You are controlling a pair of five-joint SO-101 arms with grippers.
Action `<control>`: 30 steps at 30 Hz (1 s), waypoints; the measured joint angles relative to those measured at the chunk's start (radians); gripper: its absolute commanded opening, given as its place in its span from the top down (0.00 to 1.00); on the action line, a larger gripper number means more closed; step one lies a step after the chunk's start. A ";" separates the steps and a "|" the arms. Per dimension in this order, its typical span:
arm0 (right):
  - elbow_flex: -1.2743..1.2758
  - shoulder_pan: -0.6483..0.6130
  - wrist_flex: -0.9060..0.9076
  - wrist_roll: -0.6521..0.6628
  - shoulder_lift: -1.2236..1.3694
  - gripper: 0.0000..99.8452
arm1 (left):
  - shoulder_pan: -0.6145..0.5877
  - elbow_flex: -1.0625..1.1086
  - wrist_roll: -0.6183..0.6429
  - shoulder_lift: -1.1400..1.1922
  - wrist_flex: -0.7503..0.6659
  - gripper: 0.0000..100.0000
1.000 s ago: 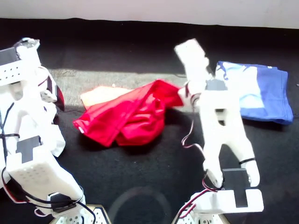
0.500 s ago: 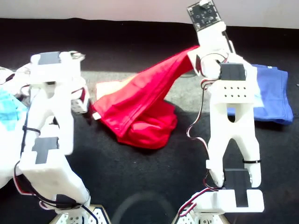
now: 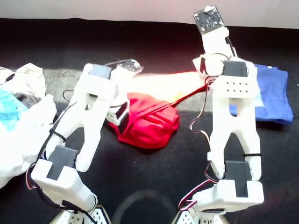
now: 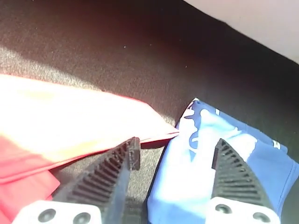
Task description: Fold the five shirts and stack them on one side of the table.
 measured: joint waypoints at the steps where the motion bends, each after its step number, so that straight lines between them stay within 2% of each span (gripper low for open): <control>1: 0.000 0.002 0.020 0.000 -0.018 0.74 | 0.002 0.025 -0.002 0.000 -0.029 0.80; 9: 0.000 0.000 0.206 0.000 -0.152 0.74 | 0.002 0.129 -0.023 0.000 -0.176 0.80; 22: 0.000 0.000 0.417 0.000 -0.170 0.74 | 0.002 0.133 -0.026 0.000 -0.250 0.80; 30: -0.002 -0.140 0.617 0.000 -0.172 0.76 | 0.002 0.133 -0.026 0.094 -0.293 0.83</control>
